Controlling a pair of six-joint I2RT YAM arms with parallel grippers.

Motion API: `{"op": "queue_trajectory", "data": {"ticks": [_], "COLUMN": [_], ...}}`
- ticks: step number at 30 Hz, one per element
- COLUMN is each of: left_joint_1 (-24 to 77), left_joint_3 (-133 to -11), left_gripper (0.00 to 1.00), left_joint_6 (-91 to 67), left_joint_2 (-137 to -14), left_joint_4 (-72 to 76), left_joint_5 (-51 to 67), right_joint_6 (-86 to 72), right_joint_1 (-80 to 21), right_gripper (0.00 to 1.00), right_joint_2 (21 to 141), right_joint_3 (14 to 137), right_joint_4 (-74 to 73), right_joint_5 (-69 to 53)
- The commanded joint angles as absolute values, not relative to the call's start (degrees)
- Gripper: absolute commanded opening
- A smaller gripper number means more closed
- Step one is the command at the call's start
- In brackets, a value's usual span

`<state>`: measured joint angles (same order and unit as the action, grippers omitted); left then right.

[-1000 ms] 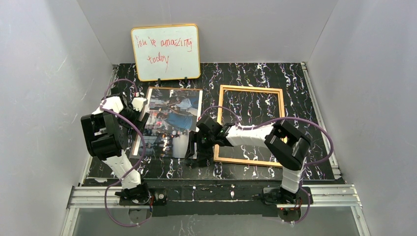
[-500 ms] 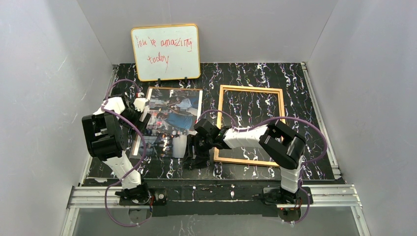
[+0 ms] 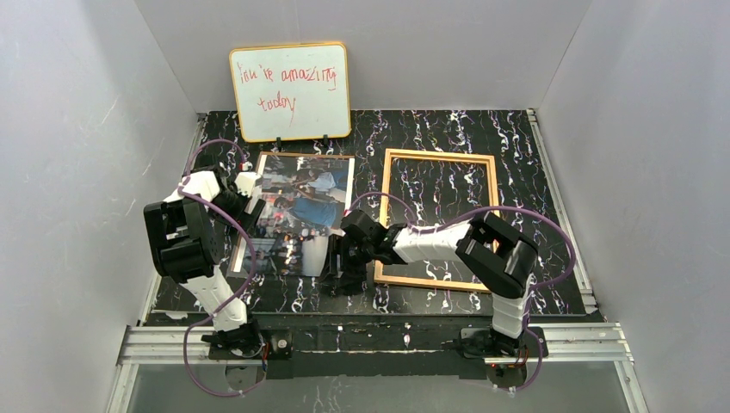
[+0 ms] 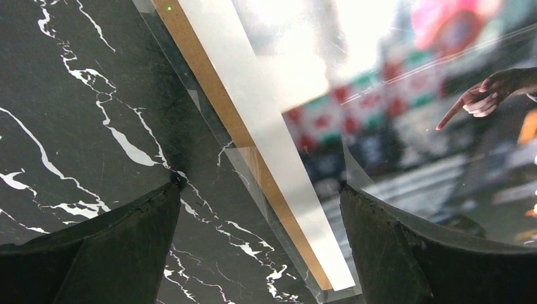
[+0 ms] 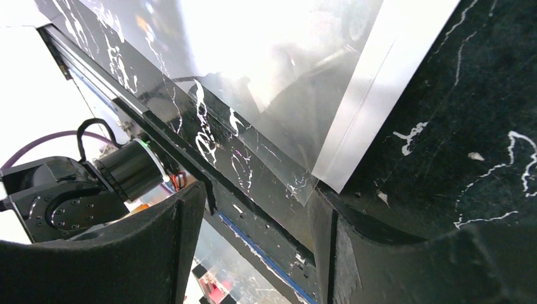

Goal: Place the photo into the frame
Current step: Pick up the photo frame item at the center of the board.

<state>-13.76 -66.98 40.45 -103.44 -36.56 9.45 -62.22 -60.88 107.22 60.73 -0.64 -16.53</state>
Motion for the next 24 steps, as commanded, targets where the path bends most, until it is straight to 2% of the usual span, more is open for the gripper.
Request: {"op": "queue_trajectory", "data": {"ticks": [1, 4, 8, 24], "left_joint_1": [-13.1, -12.93, -12.55, -12.17], "left_joint_3": [-63.51, -63.55, -63.4, -63.02], "left_gripper": [0.95, 0.94, 0.94, 0.94], "left_joint_6": [42.45, 42.77, 43.06, 43.59], "left_joint_2": [-105.56, -106.03, -106.19, -105.65], "left_joint_4": [-37.01, -37.06, -37.02, -37.09], "left_joint_5": [6.44, 5.98, 5.79, 5.46], "right_joint_6": [-64.5, -66.32, -66.45, -65.67], "right_joint_1": [-60.93, -61.12, -61.5, -61.04], "right_gripper": [0.68, 0.68, 0.68, 0.68], "right_joint_2": [104.58, 102.9, 100.53, 103.01], "right_joint_3": [58.55, 57.51, 58.01, 59.65], "right_joint_4": [8.79, 15.72, 17.92, 9.57], "right_joint_5": [-13.23, -14.14, -13.89, -6.43]}}
